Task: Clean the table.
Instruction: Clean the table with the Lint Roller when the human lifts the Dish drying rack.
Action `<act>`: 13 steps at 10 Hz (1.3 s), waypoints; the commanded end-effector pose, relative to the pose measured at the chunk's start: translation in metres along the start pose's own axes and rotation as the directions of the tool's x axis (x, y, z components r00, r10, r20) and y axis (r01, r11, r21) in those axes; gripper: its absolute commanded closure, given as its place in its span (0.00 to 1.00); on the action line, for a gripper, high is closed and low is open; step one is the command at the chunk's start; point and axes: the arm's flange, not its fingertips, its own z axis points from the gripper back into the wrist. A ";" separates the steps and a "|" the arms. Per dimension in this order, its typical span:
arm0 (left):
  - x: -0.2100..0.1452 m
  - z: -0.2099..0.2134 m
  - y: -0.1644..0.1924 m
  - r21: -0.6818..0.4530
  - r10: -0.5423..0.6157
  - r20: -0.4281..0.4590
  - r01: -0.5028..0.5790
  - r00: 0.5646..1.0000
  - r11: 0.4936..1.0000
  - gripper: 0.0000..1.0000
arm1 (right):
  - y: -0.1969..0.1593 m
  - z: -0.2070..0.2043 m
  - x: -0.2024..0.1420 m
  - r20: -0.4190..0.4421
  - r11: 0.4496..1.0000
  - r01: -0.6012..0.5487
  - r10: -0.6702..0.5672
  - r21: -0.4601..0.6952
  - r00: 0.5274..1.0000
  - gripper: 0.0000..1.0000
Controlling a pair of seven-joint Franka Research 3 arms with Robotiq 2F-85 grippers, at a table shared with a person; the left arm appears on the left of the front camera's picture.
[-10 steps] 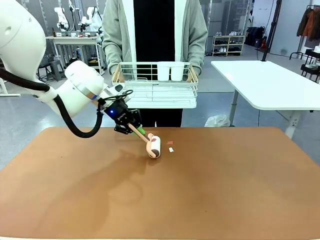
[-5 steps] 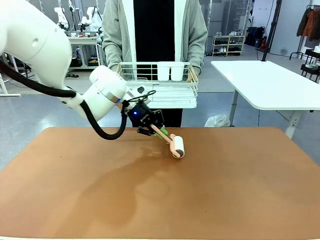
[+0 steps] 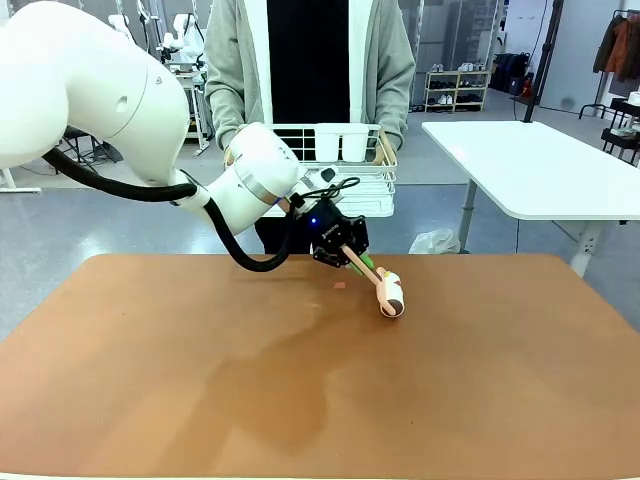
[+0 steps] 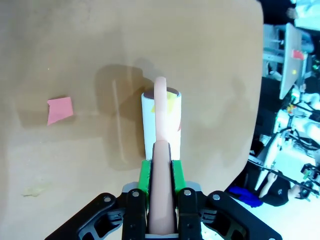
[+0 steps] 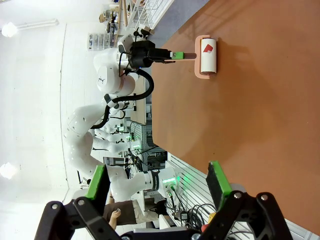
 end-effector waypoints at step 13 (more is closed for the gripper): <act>-0.119 0.210 0.066 0.097 -0.075 0.041 0.071 0.996 0.993 0.79 | 0.001 0.000 -0.002 0.006 1.000 -0.020 0.020 0.016 1.000 0.00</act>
